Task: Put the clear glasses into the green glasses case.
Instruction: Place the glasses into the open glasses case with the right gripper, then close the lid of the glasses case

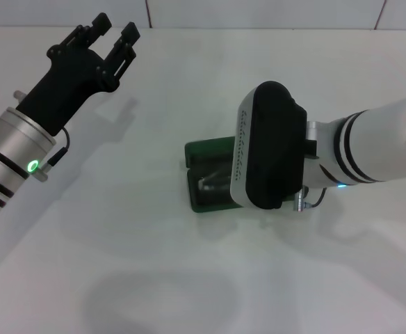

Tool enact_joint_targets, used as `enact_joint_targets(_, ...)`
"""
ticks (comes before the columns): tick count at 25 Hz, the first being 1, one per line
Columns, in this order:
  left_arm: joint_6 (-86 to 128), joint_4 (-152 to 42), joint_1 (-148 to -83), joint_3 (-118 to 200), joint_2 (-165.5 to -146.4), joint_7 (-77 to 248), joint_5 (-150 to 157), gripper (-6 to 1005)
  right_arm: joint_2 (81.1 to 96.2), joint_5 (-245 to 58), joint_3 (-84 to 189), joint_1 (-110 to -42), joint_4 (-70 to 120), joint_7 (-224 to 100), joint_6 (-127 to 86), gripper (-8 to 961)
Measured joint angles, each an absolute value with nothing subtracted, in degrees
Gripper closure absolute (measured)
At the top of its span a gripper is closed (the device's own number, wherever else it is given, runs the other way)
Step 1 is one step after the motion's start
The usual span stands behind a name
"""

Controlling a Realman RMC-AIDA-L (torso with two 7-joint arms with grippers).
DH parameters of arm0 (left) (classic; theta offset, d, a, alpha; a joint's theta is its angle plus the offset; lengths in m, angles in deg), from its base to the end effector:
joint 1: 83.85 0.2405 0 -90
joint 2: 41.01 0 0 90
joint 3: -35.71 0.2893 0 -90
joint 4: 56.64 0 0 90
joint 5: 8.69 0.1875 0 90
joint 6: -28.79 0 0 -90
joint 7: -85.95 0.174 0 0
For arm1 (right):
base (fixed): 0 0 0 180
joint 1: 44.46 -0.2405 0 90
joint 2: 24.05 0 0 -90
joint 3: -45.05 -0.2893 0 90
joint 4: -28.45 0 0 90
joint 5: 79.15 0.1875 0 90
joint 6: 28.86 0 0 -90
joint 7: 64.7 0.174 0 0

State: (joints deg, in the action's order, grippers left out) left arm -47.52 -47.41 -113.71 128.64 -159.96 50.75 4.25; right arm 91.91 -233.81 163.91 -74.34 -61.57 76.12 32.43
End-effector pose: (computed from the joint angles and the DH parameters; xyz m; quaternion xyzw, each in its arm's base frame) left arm -0.2525 0.3722 -0.0380 -0.7731 -0.1972 -0.4453 0.4064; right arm 0.1590 0.3289 -0.1156 -0.9589 -0.0784 -0.1666 0.2161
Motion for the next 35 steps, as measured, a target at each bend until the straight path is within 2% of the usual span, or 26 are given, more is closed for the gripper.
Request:
enact_joint_targets(11,-47.9,-47.4,-113.5,128.6,-160.10,50.8,4.0,470,91.83,-223.0,155.9,-74.2,-64.3,68.7,41.7,398)
enact_joint_targets(18,-47.9,-47.3,-113.3,128.6,-160.38,50.8,3.9,469,91.97,-216.8,149.9,-71.0,-65.5,61.8,42.7,397)
enact_joint_targets(35,-48.0,-47.3,-113.1,128.9,-160.64,50.5,4.2,469,91.62,-208.6,139.2,-71.6,-57.1,55.3,47.6,397)
